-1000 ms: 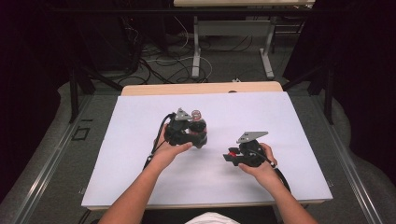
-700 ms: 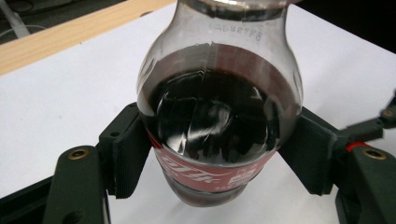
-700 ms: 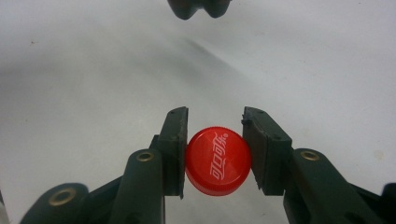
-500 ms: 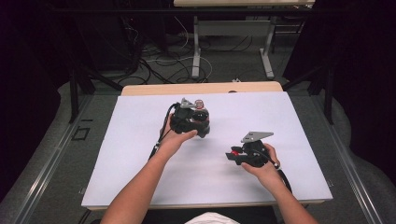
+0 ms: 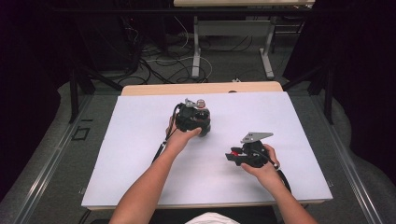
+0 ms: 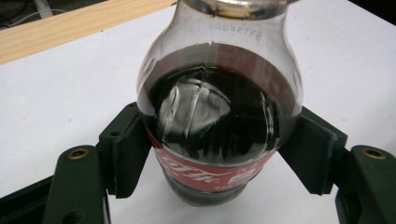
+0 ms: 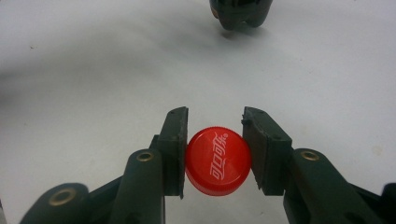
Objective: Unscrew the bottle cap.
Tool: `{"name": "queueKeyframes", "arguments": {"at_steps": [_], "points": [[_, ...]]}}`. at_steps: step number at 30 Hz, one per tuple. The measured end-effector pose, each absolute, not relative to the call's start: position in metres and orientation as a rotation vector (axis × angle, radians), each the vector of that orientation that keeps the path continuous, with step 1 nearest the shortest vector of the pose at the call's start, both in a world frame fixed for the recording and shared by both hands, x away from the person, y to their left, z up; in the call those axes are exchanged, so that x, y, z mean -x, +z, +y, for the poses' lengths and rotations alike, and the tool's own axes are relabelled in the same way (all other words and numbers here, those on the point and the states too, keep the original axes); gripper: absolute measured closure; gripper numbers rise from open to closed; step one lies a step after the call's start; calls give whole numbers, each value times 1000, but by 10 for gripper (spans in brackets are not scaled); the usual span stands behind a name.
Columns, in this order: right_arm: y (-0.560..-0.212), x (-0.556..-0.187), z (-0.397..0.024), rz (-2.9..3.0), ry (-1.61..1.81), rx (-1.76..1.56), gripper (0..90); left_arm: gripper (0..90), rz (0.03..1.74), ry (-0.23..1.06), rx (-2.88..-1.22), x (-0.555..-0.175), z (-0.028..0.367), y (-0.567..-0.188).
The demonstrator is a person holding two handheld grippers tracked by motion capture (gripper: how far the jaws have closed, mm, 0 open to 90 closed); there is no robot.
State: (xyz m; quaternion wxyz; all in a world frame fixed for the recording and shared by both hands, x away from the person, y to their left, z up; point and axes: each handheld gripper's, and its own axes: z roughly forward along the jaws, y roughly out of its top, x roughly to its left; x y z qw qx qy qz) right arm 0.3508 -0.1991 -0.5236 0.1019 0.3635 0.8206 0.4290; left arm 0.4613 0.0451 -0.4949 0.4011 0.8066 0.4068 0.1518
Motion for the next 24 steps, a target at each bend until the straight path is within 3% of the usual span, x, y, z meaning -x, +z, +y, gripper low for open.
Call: {"name": "queueKeyframes", "arguments": {"at_steps": [24], "points": [[-525,-351,-198,2427,1262,-1074,613,291,974,416,-2065,-454,37,-511]]}}
